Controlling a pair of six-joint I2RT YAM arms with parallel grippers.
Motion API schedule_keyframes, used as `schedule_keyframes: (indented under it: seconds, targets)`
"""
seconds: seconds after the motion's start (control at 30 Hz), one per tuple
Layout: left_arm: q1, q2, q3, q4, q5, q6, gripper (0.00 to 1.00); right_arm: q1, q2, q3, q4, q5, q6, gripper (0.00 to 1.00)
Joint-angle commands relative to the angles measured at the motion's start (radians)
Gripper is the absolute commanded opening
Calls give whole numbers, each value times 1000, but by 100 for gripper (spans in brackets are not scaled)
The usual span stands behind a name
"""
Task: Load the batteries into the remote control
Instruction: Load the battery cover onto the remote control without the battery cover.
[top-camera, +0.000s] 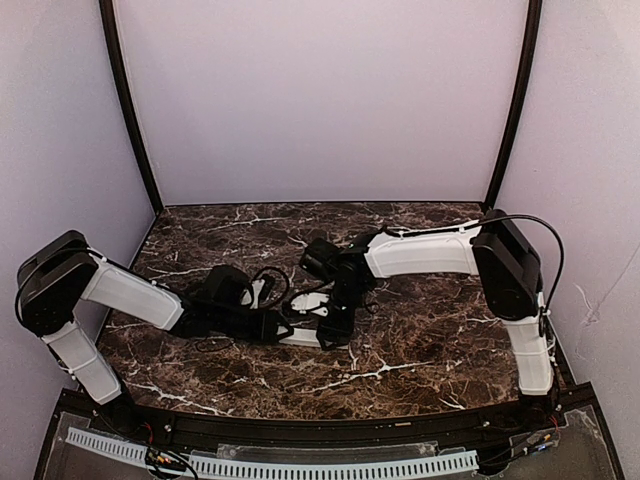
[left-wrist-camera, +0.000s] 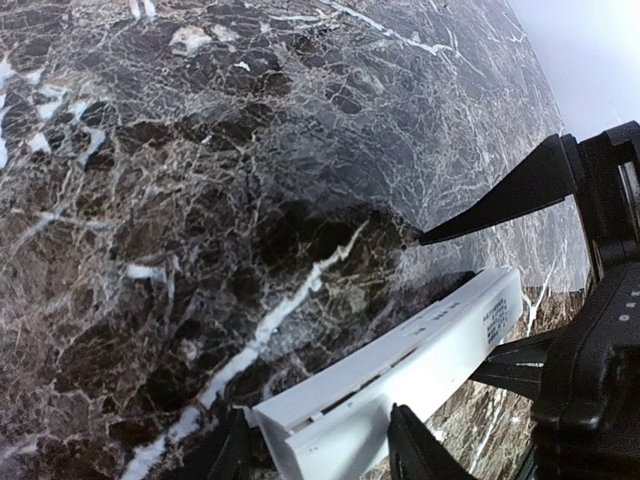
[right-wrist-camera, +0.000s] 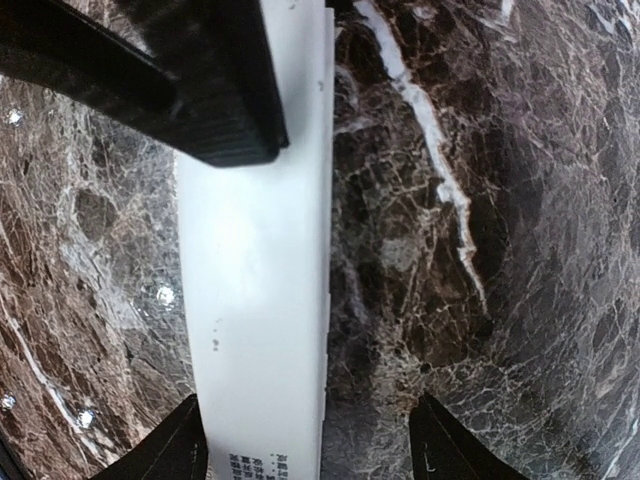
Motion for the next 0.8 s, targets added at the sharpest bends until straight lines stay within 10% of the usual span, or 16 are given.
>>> schedule_keyframes:
  seconds: [0.0, 0.77]
  targets:
    - [17, -13, -7, -87, -34, -2, 49, -10, -10, 26, -11, -27, -4, 66]
    - [31, -23, -11, -103, -36, 20, 51, -10, 74, 119, -41, -87, -1, 52]
